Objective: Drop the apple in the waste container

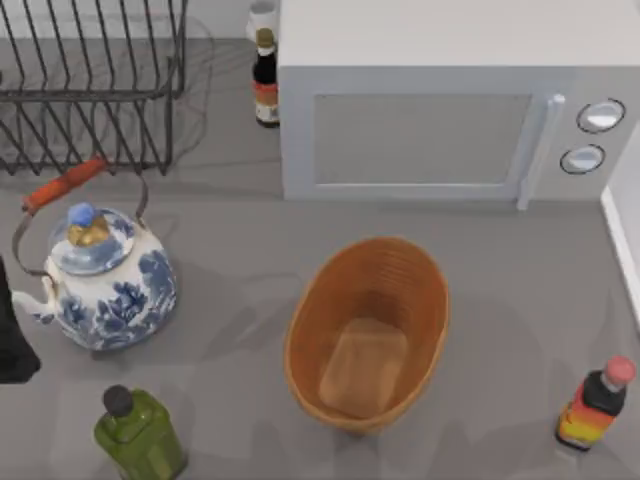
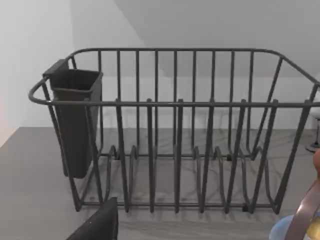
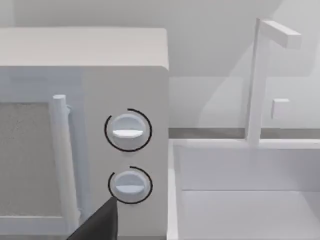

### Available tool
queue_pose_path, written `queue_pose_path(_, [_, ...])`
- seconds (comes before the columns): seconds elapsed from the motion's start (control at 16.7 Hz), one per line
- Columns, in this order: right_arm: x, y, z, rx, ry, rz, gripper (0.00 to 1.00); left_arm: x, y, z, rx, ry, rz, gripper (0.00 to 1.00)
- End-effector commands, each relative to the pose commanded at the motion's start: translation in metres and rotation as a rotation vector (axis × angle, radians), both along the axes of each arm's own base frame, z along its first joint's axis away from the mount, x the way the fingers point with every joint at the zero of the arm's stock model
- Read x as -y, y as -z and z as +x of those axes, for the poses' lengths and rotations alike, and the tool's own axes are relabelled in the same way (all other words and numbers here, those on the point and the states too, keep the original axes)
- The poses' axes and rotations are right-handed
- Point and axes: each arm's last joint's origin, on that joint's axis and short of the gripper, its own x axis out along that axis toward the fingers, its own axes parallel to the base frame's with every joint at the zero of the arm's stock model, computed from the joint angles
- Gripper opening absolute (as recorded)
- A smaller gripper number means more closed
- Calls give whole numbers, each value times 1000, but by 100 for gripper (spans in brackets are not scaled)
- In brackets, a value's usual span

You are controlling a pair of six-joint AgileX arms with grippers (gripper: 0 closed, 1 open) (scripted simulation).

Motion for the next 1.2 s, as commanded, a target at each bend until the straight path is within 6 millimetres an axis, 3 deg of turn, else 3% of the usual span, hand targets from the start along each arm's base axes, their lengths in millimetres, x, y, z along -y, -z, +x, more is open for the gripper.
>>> queue_pose_path(0.24, [0, 0, 0, 0, 0, 0, 100, -1, -9, 0, 4, 0, 13, 100])
queue_pose_path(0.48, [0, 0, 0, 0, 0, 0, 100, -6, -56, 7, -3, -4, 86, 100])
queue_pose_path(0.66, [0, 0, 0, 0, 0, 0, 100, -15, -93, 31, -109, -7, 155, 100])
queue_pose_path(0.78, [0, 0, 0, 0, 0, 0, 100, -26, -102, 61, -272, 1, 188, 100])
queue_pose_path(1.02, [0, 0, 0, 0, 0, 0, 100, -59, -77, 124, -702, 55, 189, 100])
queue_pose_path(1.2, [0, 0, 0, 0, 0, 0, 100, -84, -42, 149, -1005, 125, 145, 100])
